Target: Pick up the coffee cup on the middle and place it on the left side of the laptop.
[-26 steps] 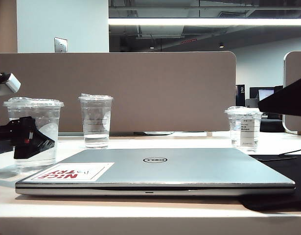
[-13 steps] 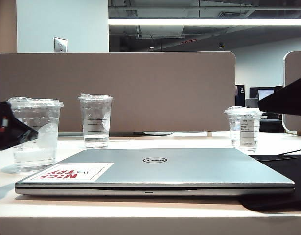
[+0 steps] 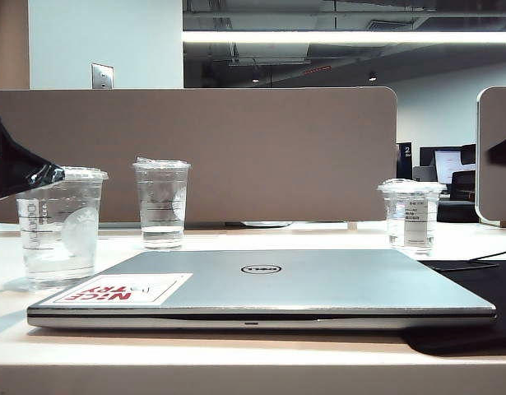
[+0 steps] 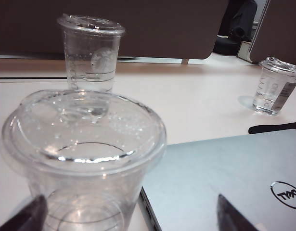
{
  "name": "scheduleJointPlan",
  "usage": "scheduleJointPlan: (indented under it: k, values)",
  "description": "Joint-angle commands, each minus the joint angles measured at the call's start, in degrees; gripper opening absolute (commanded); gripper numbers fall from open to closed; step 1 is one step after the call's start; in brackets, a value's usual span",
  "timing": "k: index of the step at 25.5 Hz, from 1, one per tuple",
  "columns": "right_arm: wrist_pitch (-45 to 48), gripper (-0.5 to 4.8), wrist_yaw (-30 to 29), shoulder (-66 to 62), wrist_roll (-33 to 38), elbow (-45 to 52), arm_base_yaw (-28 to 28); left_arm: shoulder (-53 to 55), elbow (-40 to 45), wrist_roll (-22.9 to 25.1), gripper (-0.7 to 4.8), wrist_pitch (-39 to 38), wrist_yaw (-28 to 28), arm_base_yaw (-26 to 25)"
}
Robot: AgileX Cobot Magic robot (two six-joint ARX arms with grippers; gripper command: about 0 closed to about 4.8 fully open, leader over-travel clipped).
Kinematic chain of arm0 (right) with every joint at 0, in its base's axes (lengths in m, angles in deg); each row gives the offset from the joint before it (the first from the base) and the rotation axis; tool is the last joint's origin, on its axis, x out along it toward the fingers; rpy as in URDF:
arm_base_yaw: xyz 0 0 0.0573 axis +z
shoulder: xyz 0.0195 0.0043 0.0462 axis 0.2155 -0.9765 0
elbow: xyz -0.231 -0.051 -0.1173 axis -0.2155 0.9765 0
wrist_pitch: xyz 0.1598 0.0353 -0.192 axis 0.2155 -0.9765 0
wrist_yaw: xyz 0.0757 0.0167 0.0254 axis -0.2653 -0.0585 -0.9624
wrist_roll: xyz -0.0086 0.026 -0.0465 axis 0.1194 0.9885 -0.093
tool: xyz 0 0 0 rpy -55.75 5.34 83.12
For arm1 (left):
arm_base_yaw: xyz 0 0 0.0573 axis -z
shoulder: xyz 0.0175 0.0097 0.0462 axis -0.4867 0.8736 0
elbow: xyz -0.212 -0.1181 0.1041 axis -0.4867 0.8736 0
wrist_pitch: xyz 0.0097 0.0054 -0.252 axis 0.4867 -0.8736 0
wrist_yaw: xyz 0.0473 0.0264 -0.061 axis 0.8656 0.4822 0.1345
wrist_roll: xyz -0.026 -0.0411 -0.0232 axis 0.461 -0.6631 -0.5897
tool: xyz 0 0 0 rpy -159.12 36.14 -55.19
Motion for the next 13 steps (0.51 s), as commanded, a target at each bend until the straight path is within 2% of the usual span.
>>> scheduleJointPlan:
  k: [1, 3, 7, 8, 13]
  values:
    - [1.0, -0.05, 0.2, 2.8, 0.1, 0.2, -5.5, -2.4, -0.1, -0.3, 3.94, -4.4, -1.2, 0.0]
    - [1.0, -0.05, 0.2, 4.8, 0.1, 0.2, -10.5, -4.7, -0.1, -0.8, 1.98, -8.0, -4.3, 0.0]
    - [1.0, -0.05, 0.2, 5.3, 0.1, 0.2, -15.0, -7.4, -0.1, -3.3, 0.16, -9.5, -5.4, 0.0]
    - [1.0, -0.05, 0.2, 5.3, 0.1, 0.2, -15.8, -8.3, -0.1, -3.3, -0.05, -9.7, -5.4, 0.0]
    - [0.9, -0.05, 0.2, 5.6, 0.1, 0.2, -19.9, -14.5, -0.1, -3.7, -0.05, -15.6, -4.9, 0.0]
